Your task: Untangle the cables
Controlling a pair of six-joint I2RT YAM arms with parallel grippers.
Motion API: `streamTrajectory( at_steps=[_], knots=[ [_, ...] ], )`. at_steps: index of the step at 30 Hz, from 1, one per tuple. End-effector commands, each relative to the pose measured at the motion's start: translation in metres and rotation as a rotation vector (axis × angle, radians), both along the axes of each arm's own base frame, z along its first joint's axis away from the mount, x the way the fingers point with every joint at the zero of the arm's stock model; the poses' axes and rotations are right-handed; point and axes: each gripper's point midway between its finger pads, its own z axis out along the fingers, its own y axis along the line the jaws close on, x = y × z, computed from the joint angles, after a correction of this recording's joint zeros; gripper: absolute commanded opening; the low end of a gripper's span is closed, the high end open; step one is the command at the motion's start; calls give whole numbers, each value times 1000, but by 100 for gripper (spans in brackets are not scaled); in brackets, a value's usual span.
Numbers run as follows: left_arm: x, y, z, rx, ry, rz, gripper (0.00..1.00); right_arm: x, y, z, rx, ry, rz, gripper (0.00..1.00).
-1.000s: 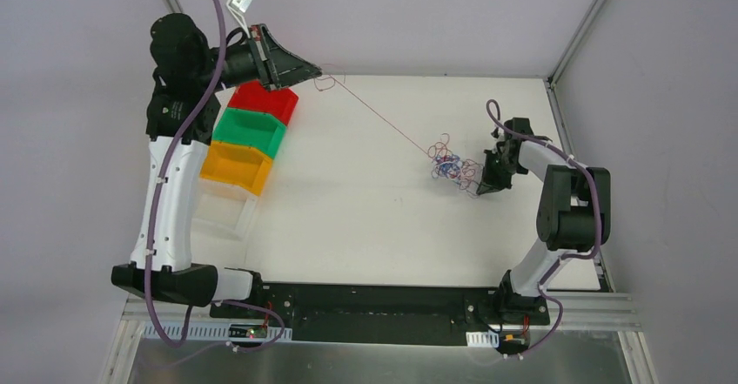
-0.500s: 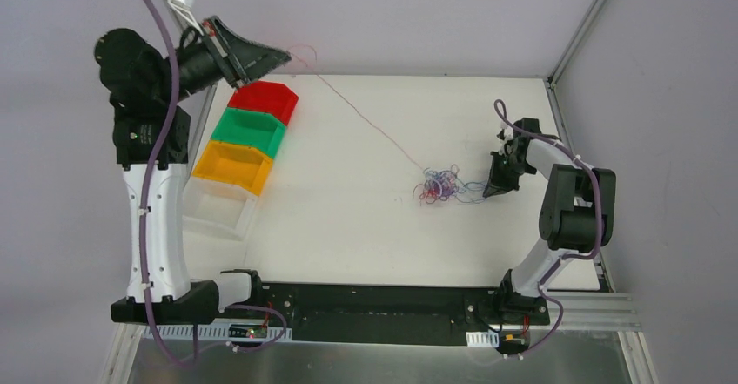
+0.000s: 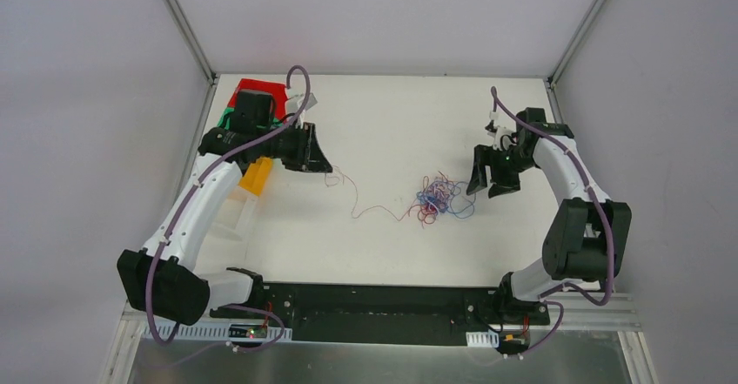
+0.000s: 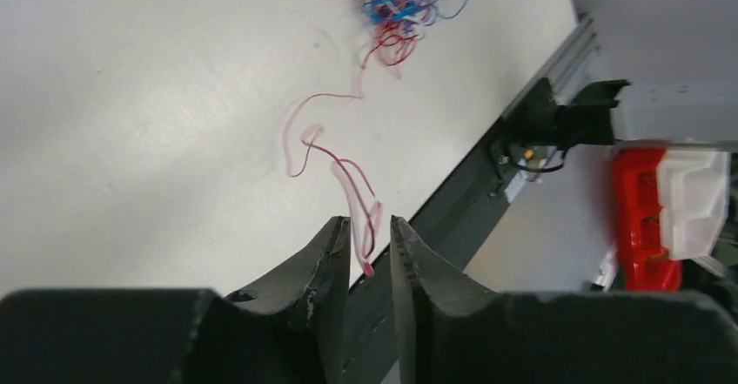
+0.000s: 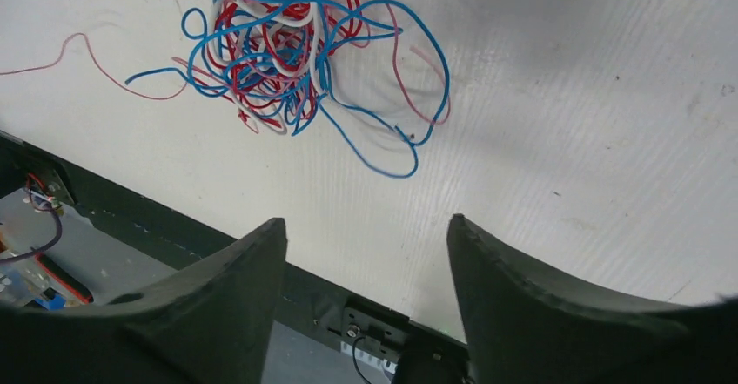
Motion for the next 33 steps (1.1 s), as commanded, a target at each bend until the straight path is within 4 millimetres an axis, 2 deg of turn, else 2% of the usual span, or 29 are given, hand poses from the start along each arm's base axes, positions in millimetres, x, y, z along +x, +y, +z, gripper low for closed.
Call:
streamTrajectory(
  at_steps=[1, 3, 5, 6, 9, 11, 15, 17, 21, 27, 31, 33],
  knots=[
    [-4, 40, -25, 324, -176, -139, 41, -15, -9, 41, -2, -48, 114, 75],
    [-9, 41, -12, 346, -256, -222, 74, -16, -7, 55, 8, -84, 158, 81],
    [-11, 33, 4, 311, -326, -271, 94, -8, 3, 62, 44, -121, 178, 83],
    [-12, 25, 7, 292, -341, -305, 98, -2, 9, 62, 66, -128, 176, 83],
    [-15, -8, -6, 289, -357, -424, 99, 17, 29, 51, 143, -87, 140, 80],
    [-17, -36, -22, 277, -385, -499, 98, 25, 46, 44, 191, -43, 139, 79],
    [-22, -89, -54, 293, -555, -705, 97, 36, 62, 29, 201, 4, 112, 78],
    [-22, -114, -71, 308, -622, -797, 92, 40, 69, 25, 205, 14, 98, 78],
    [-15, -154, -104, 284, -641, -842, 80, 42, 83, 12, 201, 50, 82, 76],
    [-12, -166, -172, 357, -686, -998, 81, 48, 95, -9, 153, 75, 78, 75],
    [-7, -172, -197, 399, -728, -1056, 82, 50, 95, -32, 94, 102, 60, 73],
    [-3, -174, -212, 451, -736, -1075, 80, 53, 91, -46, 43, 102, 56, 69]
  ],
)
